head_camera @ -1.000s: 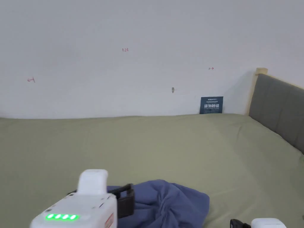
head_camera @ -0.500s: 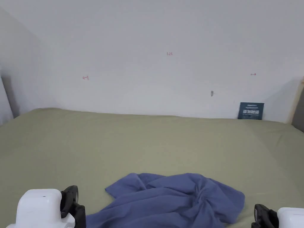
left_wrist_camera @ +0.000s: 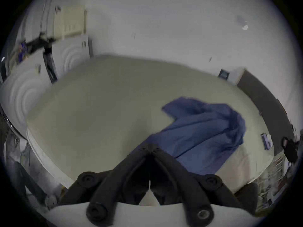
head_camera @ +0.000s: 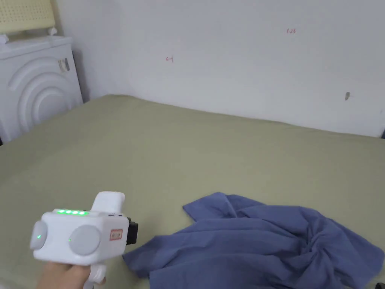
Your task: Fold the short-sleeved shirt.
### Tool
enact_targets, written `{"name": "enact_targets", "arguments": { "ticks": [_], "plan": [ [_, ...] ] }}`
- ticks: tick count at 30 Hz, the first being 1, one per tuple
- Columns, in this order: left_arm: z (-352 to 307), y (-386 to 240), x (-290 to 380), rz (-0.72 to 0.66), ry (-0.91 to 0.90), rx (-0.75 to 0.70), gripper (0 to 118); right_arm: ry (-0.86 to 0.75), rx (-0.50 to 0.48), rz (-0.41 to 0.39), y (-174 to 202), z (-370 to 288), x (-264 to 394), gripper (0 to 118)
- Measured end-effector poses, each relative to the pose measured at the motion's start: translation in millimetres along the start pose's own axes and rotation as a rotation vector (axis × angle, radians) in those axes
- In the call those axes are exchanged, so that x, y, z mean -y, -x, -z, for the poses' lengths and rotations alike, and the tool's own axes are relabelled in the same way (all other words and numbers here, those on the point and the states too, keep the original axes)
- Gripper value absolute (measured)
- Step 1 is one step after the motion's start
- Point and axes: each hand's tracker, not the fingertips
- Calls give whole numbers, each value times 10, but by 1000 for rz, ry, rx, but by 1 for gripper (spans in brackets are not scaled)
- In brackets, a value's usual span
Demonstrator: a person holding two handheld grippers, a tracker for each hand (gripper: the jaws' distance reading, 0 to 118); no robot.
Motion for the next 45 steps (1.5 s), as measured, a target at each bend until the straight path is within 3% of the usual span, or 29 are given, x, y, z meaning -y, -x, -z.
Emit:
{"name": "enact_targets", "arguments": {
  "ticks": [3, 4, 5, 6, 7, 8, 16, 17, 18, 20, 22, 25, 30, 31, 32, 33, 34, 36, 39, 42, 45],
  "plan": [
    [392, 100, -5, -24, 81, -2, 0, 36, 1, -7, 3, 135, 53, 2],
    [524, 114, -6, -29, 122, 14, 7, 54, 1, -10, 0, 190, 70, 2],
    [645, 116, -1, -32, 160, 13, 29, 66, -1, -9, -7, 238, 96, 2],
    [743, 100, 14, -8, 189, 5, 63, 78, -3, -7, -13, 275, 119, 2],
    [829, 91, 49, 28, 229, 2, 105, 88, -6, -3, -19, 300, 134, 2],
    [925, 71, 82, 24, 255, -29, 117, 95, -8, 3, -25, 318, 148, 2],
    [1213, -75, 174, 84, 304, -124, 111, 147, -11, 31, -82, 404, 227, 2],
    [1132, -116, 157, 136, 276, -89, 101, 155, -10, 37, -104, 415, 225, 2],
    [1066, -145, 146, 157, 253, -68, 82, 169, -5, 45, -129, 440, 222, 2],
    [972, -167, 107, 130, 250, 47, 1, 202, -17, 85, -232, 517, 209, 2],
    [973, -241, 158, 194, 251, -40, 2, 222, 0, 106, -350, 598, 181, 2],
    [973, -255, 226, 213, 247, -22, 2, 266, 31, 57, -614, 878, 83, 2],
    [966, -173, 269, 198, 230, 24, 2, 362, 45, 75, -1161, 1710, -164, 2],
    [973, -155, 231, 196, 231, 30, 2, 409, 46, 81, -1243, 1917, -196, 9],
    [969, -155, 224, 195, 230, 32, 2, 421, 36, 85, -1308, 2092, -215, 23],
    [965, -162, 225, 199, 231, 34, 2, 456, 36, 57, -1360, 2271, -248, 55],
    [958, -173, 235, 205, 230, 33, 2, 491, -3, 84, -1385, 2449, -265, 78],
    [938, -234, 213, 228, 227, 23, 2, 510, -43, 116, -1446, 2742, -299, 78],
    [930, -289, 208, 254, 223, 9, 2, 540, -21, 128, -1506, 3101, -298, 78],
    [934, -279, 195, 243, 227, 10, 2, 604, 13, 111, -1562, 3477, -151, 78],
    [949, -239, 162, 205, 234, 23, 2, 749, -44, 74, -1535, 3706, 65, 76]
  ]
}}
